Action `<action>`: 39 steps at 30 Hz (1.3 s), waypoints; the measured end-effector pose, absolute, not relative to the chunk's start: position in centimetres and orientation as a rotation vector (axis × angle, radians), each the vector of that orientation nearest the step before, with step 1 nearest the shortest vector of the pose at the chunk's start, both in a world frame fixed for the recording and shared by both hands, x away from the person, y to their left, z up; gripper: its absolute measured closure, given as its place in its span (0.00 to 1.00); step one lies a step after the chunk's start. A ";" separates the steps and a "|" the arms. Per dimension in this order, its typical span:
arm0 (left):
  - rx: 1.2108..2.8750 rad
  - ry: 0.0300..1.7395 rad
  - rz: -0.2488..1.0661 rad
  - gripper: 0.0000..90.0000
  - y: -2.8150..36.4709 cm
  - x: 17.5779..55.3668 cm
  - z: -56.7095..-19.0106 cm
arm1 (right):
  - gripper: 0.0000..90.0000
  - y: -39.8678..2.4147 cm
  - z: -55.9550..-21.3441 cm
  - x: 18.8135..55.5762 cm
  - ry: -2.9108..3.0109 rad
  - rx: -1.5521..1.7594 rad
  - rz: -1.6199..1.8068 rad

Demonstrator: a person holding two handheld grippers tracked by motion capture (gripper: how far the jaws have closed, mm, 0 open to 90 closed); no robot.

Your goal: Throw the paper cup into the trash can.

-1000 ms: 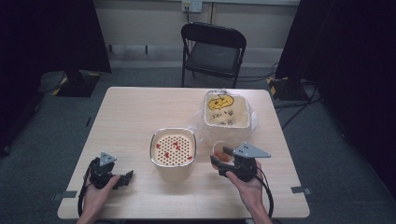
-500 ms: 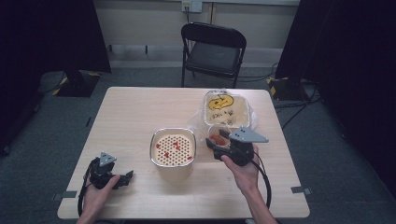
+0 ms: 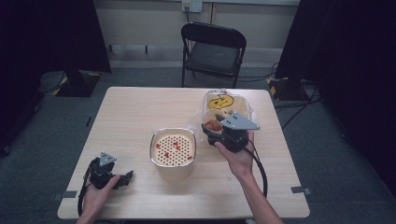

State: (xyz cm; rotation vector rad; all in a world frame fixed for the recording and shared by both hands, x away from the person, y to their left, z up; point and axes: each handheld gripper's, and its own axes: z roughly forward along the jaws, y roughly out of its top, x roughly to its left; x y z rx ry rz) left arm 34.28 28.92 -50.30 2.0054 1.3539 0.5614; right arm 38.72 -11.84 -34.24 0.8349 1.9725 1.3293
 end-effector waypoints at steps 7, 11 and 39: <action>2.007 1.353 0.564 0.00 28.9 34.3 -50.3 | 0.46 -11.2 -33.4 39.4 1.966 0.798 1.272; 2.005 1.354 0.561 0.00 28.9 34.3 -50.3 | 0.46 -11.2 -32.5 39.7 1.972 0.770 1.218; 2.007 1.353 0.564 0.00 28.9 34.3 -50.3 | 0.48 -6.3 -34.0 39.0 1.988 0.413 0.738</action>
